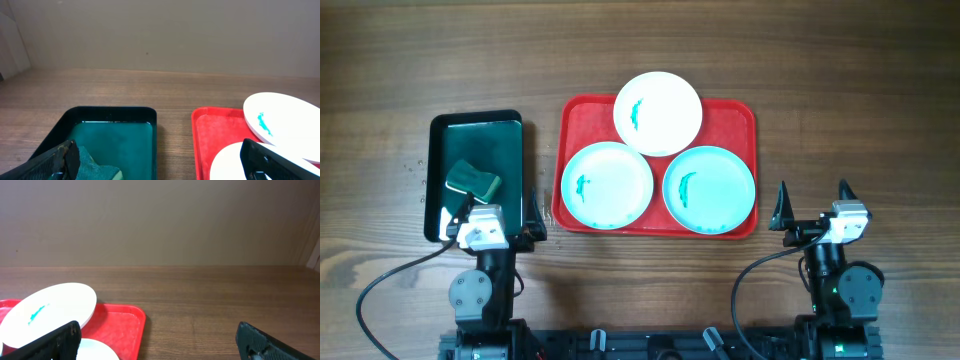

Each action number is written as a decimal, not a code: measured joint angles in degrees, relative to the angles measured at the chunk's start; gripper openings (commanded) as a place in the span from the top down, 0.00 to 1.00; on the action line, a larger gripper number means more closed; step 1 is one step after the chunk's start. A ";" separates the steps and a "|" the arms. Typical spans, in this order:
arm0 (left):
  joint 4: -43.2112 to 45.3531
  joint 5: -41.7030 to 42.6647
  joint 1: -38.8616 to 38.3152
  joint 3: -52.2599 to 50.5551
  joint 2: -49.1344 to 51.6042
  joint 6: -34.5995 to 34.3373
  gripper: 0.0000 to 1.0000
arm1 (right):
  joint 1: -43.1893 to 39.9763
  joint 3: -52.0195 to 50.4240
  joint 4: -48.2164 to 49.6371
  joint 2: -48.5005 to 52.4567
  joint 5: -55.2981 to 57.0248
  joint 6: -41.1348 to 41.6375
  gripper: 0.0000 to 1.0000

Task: Clean dirty plates on tray and stack at the side
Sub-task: 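Move the left gripper to the green sponge in the black tray and grasp it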

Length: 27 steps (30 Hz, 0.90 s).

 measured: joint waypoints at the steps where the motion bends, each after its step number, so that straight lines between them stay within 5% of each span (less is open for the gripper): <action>1: 0.00 0.00 0.00 0.00 0.00 0.00 0.00 | 0.00 0.00 0.00 0.00 0.00 0.00 0.00; 13: 0.17 1.86 0.00 0.00 0.00 -0.31 0.00 | 0.00 0.00 0.00 0.00 0.00 0.02 0.00; 15: 1.11 8.83 0.00 -0.02 0.00 -3.48 0.00 | 0.00 0.00 0.00 0.00 0.00 0.00 0.00; 22: 5.64 52.89 -0.15 -0.11 0.04 -26.32 0.00 | 0.00 0.00 0.00 0.02 0.00 0.02 0.00; 27: 28.02 58.36 -0.15 1.84 0.09 -38.27 0.00 | 0.00 0.00 -0.15 0.22 0.00 0.00 0.00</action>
